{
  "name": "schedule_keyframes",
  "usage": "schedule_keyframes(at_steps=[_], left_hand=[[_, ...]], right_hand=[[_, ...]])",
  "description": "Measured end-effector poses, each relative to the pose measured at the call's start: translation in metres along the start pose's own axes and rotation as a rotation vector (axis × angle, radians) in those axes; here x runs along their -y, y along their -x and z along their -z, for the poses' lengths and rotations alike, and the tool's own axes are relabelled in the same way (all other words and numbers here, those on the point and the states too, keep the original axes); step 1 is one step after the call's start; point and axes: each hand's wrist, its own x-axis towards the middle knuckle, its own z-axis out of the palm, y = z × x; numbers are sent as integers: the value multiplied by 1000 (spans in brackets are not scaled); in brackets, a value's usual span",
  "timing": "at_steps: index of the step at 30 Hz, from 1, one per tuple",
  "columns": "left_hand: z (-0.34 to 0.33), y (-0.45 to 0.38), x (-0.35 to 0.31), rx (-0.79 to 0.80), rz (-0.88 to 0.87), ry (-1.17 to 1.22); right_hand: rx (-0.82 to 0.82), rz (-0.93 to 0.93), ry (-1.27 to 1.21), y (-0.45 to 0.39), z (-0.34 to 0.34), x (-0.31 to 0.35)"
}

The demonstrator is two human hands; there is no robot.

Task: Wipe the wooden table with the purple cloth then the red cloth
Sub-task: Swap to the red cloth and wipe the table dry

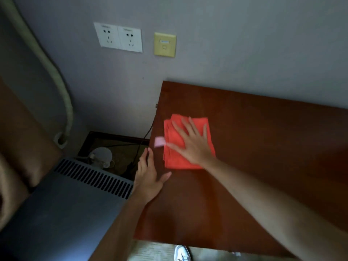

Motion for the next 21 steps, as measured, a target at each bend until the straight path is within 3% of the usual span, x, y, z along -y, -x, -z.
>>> schedule_keyframes(at_steps=[5,8,15,21], left_hand=[[8,0,-4,126,30,-178],[11,-9,-14,96,-48,-234],[-11,-39,-49,90,-233,-344],[-40,-43,-35,-118,-299,-497]], right_hand=[[-111,-55,74,211,-31,16],[-93,-33,142,253,-39,20],[-102,-39,68,219,-36,3],[-59,-97,6,57,-6,-65]])
